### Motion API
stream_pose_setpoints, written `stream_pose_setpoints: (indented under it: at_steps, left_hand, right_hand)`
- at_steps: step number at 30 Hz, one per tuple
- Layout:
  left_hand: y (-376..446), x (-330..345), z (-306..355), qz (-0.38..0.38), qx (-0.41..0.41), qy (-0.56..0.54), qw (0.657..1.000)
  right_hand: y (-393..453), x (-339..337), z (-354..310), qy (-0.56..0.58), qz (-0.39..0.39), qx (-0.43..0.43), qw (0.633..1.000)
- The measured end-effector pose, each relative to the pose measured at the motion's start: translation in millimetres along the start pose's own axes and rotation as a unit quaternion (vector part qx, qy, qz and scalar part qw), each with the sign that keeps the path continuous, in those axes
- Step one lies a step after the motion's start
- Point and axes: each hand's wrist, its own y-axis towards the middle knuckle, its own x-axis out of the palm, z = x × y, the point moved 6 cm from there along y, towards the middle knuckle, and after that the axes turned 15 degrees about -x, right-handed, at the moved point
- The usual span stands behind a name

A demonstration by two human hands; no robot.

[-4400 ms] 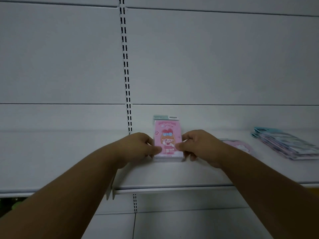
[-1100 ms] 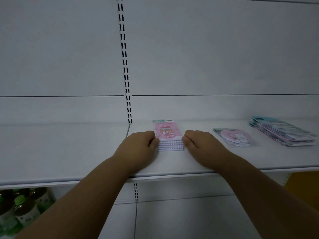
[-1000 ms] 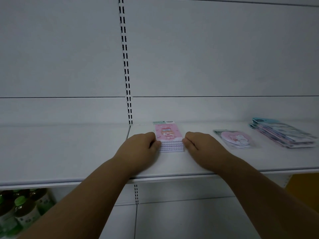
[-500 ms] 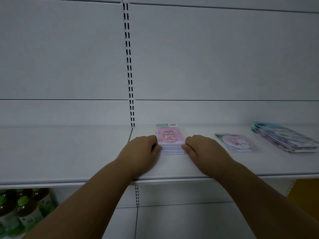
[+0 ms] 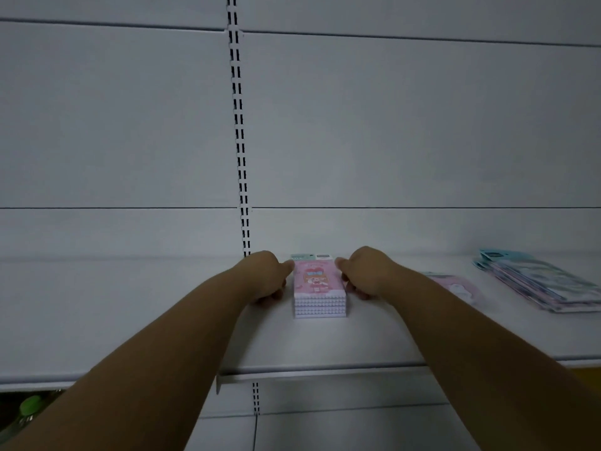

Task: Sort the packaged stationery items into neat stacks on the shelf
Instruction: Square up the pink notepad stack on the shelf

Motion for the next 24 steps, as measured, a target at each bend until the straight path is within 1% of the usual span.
stream_pose_setpoints:
  at_steps: [2, 5, 11, 19, 21, 23, 24]
  left_hand:
    - [2.8, 2.3, 4.0, -0.006, 0.004, 0.01, 1.0]
    - [5.1, 6.6, 6.7, 0.0, 0.015, 0.018, 1.0]
    - [9.5, 8.7, 8.0, 0.024, 0.021, 0.045, 0.998]
    - [4.8, 0.7, 6.5, 0.014, 0.011, 0.014, 1.0]
    - [0.5, -8.0, 10.3, 0.058, 0.026, 0.054, 0.996]
    - [-12.4, -18.3, 21.9, 0.15, 0.072, 0.103, 0.981]
    - [-23.0, -21.6, 30.1, 0.193, 0.1, 0.11, 0.97]
  right_hand:
    - [3.1, 5.7, -2.3, -0.008, -0.017, -0.012, 1.0]
    - [2.4, 7.1, -4.3, -0.025, -0.013, -0.022, 0.999]
    - [1.9, 8.8, -5.5, -0.025, -0.01, -0.01, 1.0]
    - [-2.9, 6.2, -4.9, -0.011, 0.006, 0.002, 1.0]
    - [-4.9, -3.0, -6.3, -0.043, 0.038, -0.004, 0.998]
    - [-10.9, -20.4, -8.8, -0.08, 0.085, -0.027, 0.993]
    - [-16.3, -31.0, -9.6, -0.098, 0.107, -0.043, 0.988]
